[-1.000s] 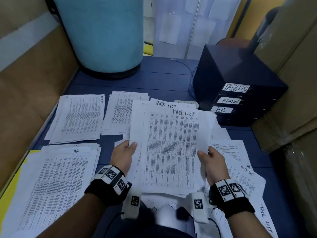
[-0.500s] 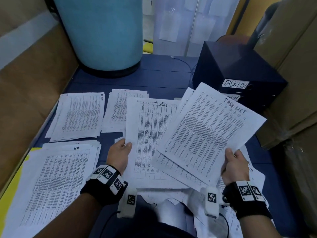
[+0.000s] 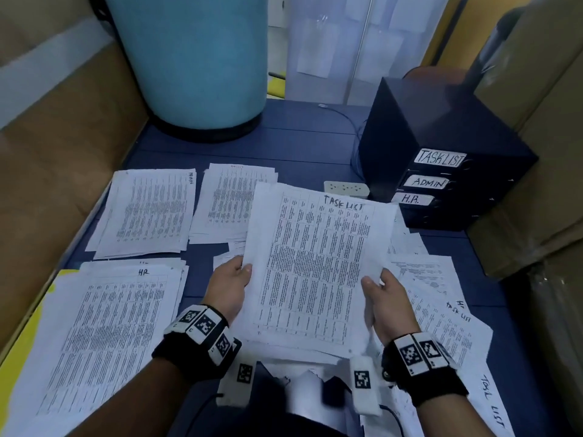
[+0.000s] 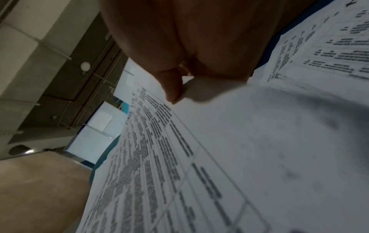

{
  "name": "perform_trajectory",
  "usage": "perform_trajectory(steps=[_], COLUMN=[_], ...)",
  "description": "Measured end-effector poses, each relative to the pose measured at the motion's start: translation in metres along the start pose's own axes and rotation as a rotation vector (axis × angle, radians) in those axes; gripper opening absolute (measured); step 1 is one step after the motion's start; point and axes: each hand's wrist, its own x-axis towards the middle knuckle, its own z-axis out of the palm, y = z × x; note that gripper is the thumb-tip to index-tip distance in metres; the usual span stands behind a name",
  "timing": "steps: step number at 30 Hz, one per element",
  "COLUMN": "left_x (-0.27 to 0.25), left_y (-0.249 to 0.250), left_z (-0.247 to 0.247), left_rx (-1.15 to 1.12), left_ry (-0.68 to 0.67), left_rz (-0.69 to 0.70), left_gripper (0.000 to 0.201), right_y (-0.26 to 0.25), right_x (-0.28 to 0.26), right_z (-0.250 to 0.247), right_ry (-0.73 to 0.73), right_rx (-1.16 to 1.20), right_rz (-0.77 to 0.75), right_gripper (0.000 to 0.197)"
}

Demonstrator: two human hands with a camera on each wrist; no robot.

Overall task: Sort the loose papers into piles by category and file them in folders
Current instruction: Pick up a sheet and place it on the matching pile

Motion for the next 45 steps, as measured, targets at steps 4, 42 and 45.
perform_trajectory(steps=[4,42,45], left_x=[0.005,0.128,0.127], left_y=[0.000,-0.044,-0.047], left_z=[-0.009,-0.103,-0.096], left_rx=[0.066,0.023,0.035], left_ry=[-0.020,0.133,0.090], left_rz=[-0.026,-0.259,-0.257], left_gripper=[0.032,0.019,0.021], right_y=[-0.003,-0.012,-0.011], right_x=[0.005,0.189,0.186], right_z=[0.014,0.252,0.243], right_ry=[0.033,-0.183,-0.144], right_rx=[-0.169,-0.498,-0.533], right_rz=[-0.052,0.240,0.205], right_gripper=[0.031,0.017,0.022])
